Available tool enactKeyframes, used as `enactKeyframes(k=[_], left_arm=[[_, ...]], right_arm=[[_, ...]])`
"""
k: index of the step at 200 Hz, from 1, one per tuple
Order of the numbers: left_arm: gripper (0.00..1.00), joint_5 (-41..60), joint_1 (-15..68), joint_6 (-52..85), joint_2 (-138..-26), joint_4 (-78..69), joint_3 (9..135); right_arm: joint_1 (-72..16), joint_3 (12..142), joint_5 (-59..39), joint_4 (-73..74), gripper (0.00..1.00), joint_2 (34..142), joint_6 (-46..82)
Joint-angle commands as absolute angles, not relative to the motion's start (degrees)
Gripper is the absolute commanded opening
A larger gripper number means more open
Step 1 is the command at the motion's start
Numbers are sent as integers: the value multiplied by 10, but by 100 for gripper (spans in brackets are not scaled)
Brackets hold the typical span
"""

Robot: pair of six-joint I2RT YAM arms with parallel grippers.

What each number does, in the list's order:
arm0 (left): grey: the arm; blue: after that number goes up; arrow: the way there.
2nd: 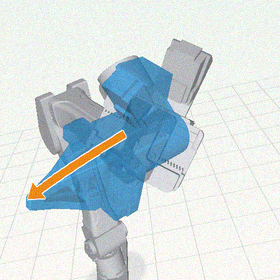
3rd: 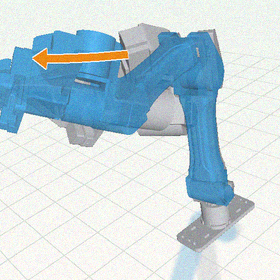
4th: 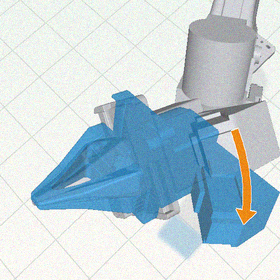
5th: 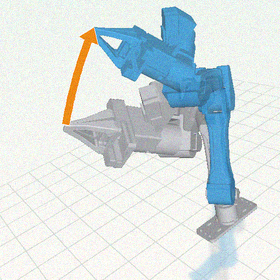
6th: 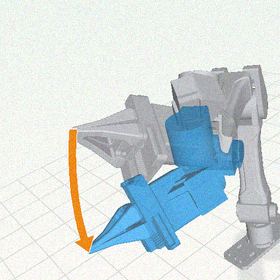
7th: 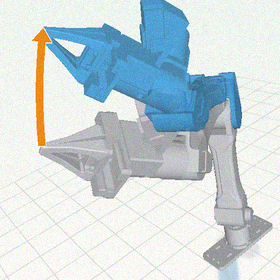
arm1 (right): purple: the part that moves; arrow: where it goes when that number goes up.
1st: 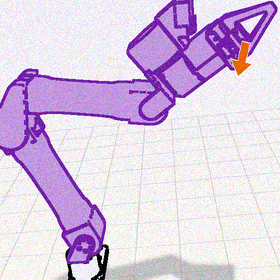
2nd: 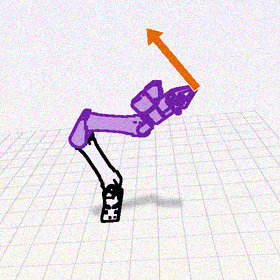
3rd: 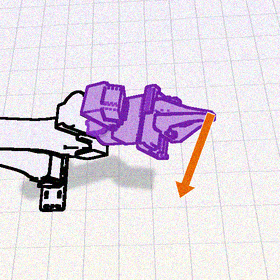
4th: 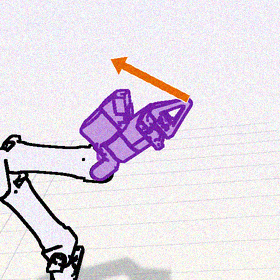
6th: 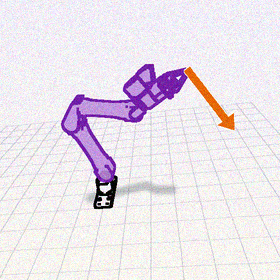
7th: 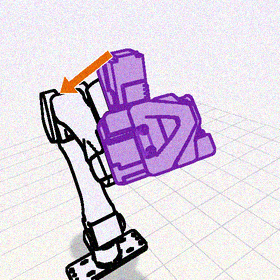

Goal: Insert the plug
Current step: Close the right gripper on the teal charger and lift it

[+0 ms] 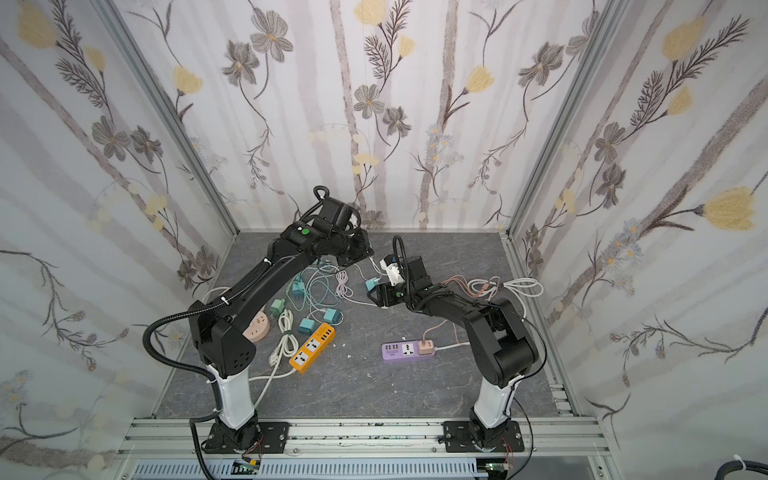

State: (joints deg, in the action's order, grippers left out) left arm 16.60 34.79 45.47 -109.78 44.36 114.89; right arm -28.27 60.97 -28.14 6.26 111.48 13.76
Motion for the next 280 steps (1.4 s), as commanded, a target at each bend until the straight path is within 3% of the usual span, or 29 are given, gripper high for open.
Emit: enactKeyframes(k=[1,24,64,103,142,200,280], left_arm=[[0,177,347,456,-1103,435,1162],[0,178,347,456,-1109,440,1171],[0,177,347,456,-1114,446,1177],[0,173,346,456,-1117,448,1179],[0,177,347,456,-1121,448,1181],[0,178,347,454,-1117,448,1179],[0,180,346,454,-1115,445,1176]], right_arm=[[-283,624,-307,103,73,1126,117],[-280,630,-291,112,69,1134,128],[-277,634,-301,102,51,1134,120],[-277,631,-314,63,50,1114,88],[-277,634,-325,48,37,1109,72],[-277,652,-308,41,44,1123,82],[-277,653,-320,22,42,1130,74]])
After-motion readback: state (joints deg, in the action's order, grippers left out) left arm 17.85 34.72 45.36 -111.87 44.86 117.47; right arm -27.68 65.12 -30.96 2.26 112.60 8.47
